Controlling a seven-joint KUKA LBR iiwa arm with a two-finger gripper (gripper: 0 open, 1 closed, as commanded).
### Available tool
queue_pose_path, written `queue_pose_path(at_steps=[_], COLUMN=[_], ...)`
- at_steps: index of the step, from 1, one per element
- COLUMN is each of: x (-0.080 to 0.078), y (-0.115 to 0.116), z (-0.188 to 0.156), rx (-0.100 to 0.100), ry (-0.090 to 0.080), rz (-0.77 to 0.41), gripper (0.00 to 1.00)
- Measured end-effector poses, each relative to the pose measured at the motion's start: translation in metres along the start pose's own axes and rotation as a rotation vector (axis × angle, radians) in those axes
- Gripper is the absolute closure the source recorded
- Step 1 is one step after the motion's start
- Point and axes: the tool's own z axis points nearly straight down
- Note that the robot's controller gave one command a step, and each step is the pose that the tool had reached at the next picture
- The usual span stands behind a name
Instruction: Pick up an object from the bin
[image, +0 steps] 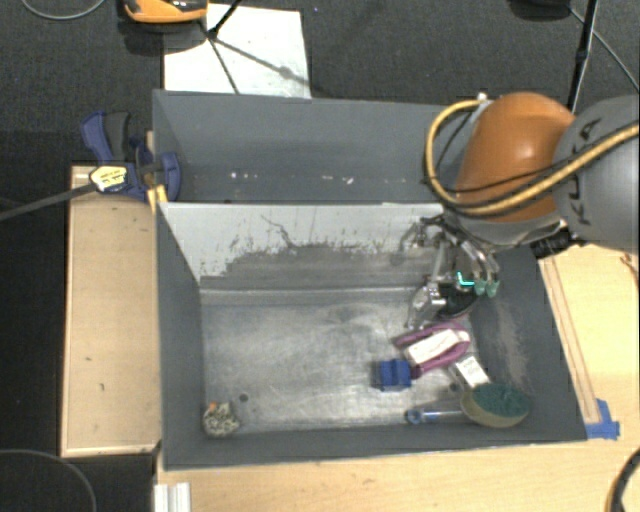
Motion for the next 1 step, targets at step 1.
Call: queue_pose_path(at_steps=[1], x=[0.059], y=[-0.0346], z=[0.1094], rx=[0.003], ry=[-0.014], rz=[-0.453], gripper=[0.0])
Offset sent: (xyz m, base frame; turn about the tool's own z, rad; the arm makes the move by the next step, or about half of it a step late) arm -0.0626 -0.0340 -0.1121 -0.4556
